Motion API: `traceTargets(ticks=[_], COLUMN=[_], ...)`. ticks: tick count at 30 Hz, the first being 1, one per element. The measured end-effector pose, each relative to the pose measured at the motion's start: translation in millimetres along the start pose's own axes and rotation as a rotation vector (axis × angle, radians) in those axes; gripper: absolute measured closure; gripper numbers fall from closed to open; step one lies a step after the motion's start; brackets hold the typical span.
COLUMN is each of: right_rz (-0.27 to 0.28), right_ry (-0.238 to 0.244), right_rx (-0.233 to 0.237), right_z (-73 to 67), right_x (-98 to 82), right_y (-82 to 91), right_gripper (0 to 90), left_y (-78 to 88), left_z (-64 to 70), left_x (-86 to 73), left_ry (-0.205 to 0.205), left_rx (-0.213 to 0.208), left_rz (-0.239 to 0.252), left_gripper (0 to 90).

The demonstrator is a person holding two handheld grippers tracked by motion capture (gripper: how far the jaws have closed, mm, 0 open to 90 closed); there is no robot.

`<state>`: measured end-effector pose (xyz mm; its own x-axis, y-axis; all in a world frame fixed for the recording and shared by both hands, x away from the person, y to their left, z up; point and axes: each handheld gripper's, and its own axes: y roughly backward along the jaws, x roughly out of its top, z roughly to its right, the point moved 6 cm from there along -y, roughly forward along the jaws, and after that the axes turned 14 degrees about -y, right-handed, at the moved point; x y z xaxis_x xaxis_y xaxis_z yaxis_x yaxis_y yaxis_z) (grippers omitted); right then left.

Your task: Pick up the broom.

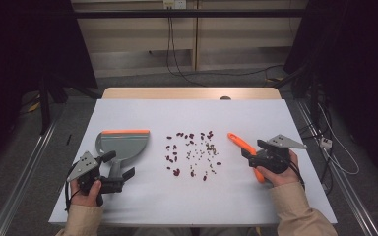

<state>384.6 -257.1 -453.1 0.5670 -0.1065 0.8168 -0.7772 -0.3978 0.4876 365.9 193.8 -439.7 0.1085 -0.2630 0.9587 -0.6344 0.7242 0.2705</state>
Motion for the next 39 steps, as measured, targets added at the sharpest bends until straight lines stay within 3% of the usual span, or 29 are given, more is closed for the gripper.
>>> traceTargets(ticks=[4, 14, 16, 20, 26, 27, 31, 39], right_rz=[-0.032, -0.091, -0.105, -0.126, -0.186, -0.223, -0.273, -0.350], right_ry=[0.016, 0.002, -0.002, 0.004, -0.015, -0.023, -0.038, -0.036], right_rx=[-0.017, -0.081, -0.070, -0.083, -0.112, -0.119, -0.126, -0.121], right_z=[5.2, 20.1, 22.7, 26.8, 36.0, 39.7, 43.8, 41.1], right_x=[3.2, 14.2, 14.9, 14.3, 10.5, 6.8, 1.8, -4.7], right_y=[-9.4, -25.5, -28.7, -33.0, -40.4, -41.9, -40.7, -39.7], right_gripper=[33.3, 37.1, 43.3, 44.8, 49.5, 50.8, 51.8, 61.2], left_y=[0.4, 0.5, 0.5, 0.7, 0.0, 0.1, 0.1, -1.0], left_z=[0.3, 0.5, 0.7, 0.5, 0.8, 0.7, 0.6, 1.4], left_x=[0.7, 1.2, 1.3, 1.3, 0.9, 1.0, 0.4, 0.4], left_ry=[-0.002, -0.003, -0.005, -0.003, 0.000, 0.001, 0.002, -0.002], left_rx=[0.002, -0.002, -0.003, -0.004, -0.007, -0.005, -0.009, -0.010], left_rz=[0.003, 0.005, 0.005, 0.007, 0.005, 0.005, 0.003, -0.001], left_gripper=[3.4, 3.4, 3.4, 3.4, 3.4, 3.4, 3.4, 3.4])
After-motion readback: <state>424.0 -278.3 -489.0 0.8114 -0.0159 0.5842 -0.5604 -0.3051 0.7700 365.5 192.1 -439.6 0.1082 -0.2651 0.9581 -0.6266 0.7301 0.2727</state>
